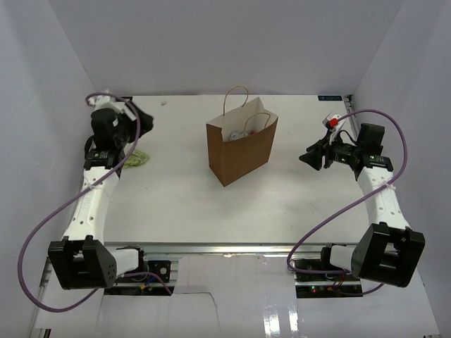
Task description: Place the snacks into the paper bag
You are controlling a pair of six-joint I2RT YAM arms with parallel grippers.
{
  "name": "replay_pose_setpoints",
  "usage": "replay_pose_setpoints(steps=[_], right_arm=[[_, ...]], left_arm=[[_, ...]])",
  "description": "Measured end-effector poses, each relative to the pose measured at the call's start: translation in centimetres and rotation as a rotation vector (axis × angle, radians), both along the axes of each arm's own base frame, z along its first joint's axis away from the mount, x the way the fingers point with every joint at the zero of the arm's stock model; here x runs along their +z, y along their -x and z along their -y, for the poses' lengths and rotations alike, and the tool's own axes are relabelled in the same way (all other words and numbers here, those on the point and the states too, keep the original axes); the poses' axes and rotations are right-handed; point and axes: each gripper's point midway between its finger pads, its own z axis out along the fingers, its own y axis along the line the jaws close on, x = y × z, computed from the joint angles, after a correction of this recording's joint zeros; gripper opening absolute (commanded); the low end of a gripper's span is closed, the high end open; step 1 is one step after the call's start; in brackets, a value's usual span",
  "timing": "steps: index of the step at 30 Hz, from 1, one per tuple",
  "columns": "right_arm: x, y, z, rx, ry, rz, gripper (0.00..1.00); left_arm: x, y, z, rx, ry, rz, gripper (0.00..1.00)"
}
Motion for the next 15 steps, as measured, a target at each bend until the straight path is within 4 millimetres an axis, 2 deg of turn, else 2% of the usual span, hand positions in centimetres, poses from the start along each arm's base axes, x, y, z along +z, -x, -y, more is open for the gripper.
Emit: replay_pose_setpoints(steps=[2,3,5,8,10,13,15], right_arm=[[-0.4,0.0,0.0,0.002,-0.002,-0.012,0.55],[-0.6,-0.1,0.0,0.002,-0.002,-0.018,0.55],[-0.9,-0.2,-0.1,0.005,-0.003,-0.028,0.55],[-1.3,-0.3,-0.2,0.007,-0.002,-0.040,0.55],[-1.4,-0.3,-0.2,0.008,0.000,-0.040,0.55],[-1.5,-0.4,-0.2,0.007,0.007,-0.038,0.55],[-1.5,-0.4,-0.2,0.006,0.010,-0.038,0.55]], left_arm=[[-4.8,0.9,-6.5,0.214,0.088,-0.126,0.95],[-7.1,1.6,-8.5,0.292,0.129,-0.185,0.95],[-12.0,3.2,-11.0,0.426,0.228,-0.311,0.96],[-18.1,5.4,-12.2,0.557,0.366,-0.467,0.95],[-20.8,6.1,-12.4,0.622,0.456,-0.539,0.95],[-23.7,5.9,-13.0,0.715,0.586,-0.610,0.93],[-25.3,5.3,-13.3,0.758,0.652,-0.636,0.88]])
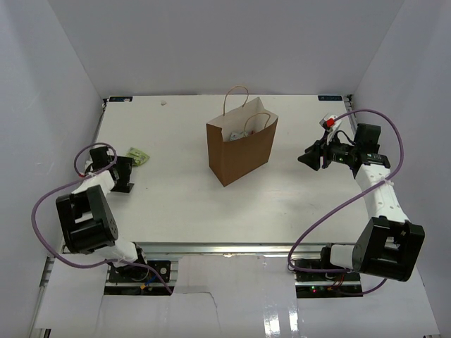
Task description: Place the snacks into the paper bag
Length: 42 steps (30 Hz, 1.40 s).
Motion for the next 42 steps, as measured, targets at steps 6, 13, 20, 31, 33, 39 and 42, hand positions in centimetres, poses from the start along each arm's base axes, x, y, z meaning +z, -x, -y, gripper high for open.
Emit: replay_pose_setpoints(steps=[6,13,20,31,33,39,42], right_arm=[[-0.5,-0.2,0.1,-0.006,0.003,-0.015,0.55],[-1.8,-0.2,0.2,-0.011,0.002,-0.053,0.55],[-2.2,-0.4,0.4,-0.022,0.014,-0.062,0.55],[-2.2,-0.4,0.5,-0.020,0.016,-0.059,0.55],[-2.2,-0.4,0.5,-0.019,0.018,-0.058,0.55],[-2.2,-0.3,0.3,-0.005,0.020,-0.050,0.55],[-2.1,0.0,0.1,0.003,0.018,-0.050,0.55]], left_arm=[[-1.5,-3.0,-0.9,0.079,0.064,0.022,0.77],[-2.0,-7.4,-2.6,0.100,0.062,0.034,0.57],[-2.9,-9.2,-3.1,0.081,0.066,0.024,0.12],[0.4,-9.7,0.2,-0.232,0.046,0.160,0.00],[3.6,-9.7,2.1,-0.319,0.079,0.281,0.00],[17.5,-9.6,14.3,-0.737,0.026,0.658,0.00],[24.8,-7.4,22.7,-0.980,-0.024,0.858,0.00]])
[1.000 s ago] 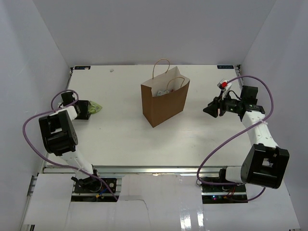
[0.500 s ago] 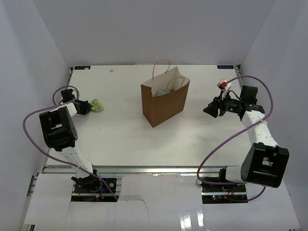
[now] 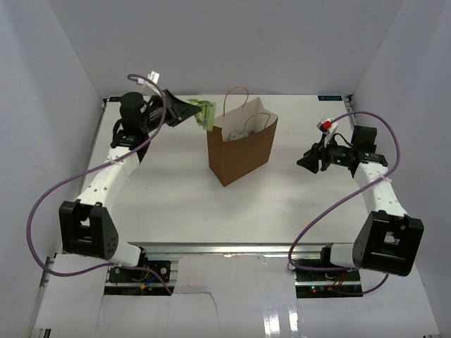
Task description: Place the snacks into the paper bag
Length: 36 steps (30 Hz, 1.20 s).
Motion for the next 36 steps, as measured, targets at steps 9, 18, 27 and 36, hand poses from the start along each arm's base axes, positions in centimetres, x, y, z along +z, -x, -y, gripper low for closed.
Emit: replay_pose_setpoints(steps=[9,18,27,36], right_arm=[[1.2,0.7,-0.3,0.012,-0.003,0.031,0.55],[1.9,1.2,-0.4,0.015,0.002,0.050,0.55],[2.3,1.3,-0.4,0.019,0.011,0.074,0.56],[3.1,1.4,-0.4,0.021,0.006,0.065,0.57]], left_arm=[[9.6,5.9,10.3,-0.172,-0.104,0.340,0.03],[3.7,2.5,14.2,-0.084,-0.282,0.243,0.07],[1.4,1.5,14.0,-0.066,-0.368,0.215,0.75],[6.3,3.9,12.4,-0.058,-0.378,0.350,0.98]])
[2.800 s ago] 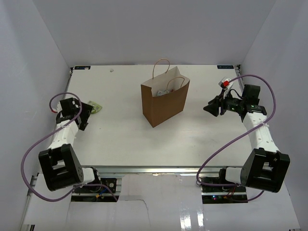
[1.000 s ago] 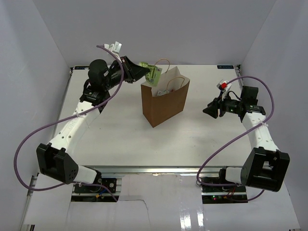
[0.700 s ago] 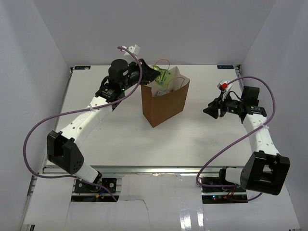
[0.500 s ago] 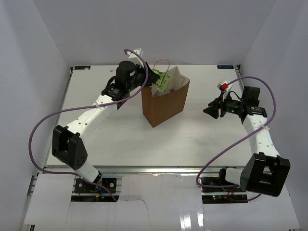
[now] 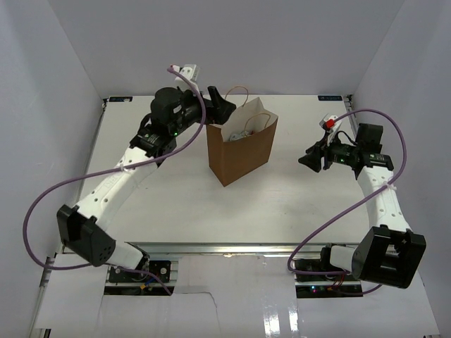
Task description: Place the snacks into the paper bag
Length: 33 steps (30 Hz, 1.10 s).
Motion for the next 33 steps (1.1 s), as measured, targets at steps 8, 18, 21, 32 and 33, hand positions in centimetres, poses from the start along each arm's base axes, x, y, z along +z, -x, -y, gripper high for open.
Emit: replay_pose_setpoints(steps=[8,18,21,32,33], right_arm=[[1.0,-0.4,0.9,-0.078,0.026,-0.021,0.90],[4.2,-2.4,4.0,-0.355,0.061,-0.025,0.90],[3.8,-2.8,5.1,-0.453,0.069,-0.062,0.90],[5.4,-2.1,8.5,-0.679,0.128,-0.008,0.90],[5.6,-1.9,8.6,-0.692,0.129,-0.003,0.90]], left_arm=[[4.5,6.6,-8.6,0.205,-0.042,0.153,0.98],[-1.2,13.3,-16.1,0.383,-0.089,0.053,0.98],[-1.3,14.3,-17.0,0.407,-0.079,0.044,0.98],[-2.1,14.7,-17.2,0.413,-0.077,0.002,0.98],[-2.2,14.7,-17.2,0.410,-0.077,-0.001,0.98]])
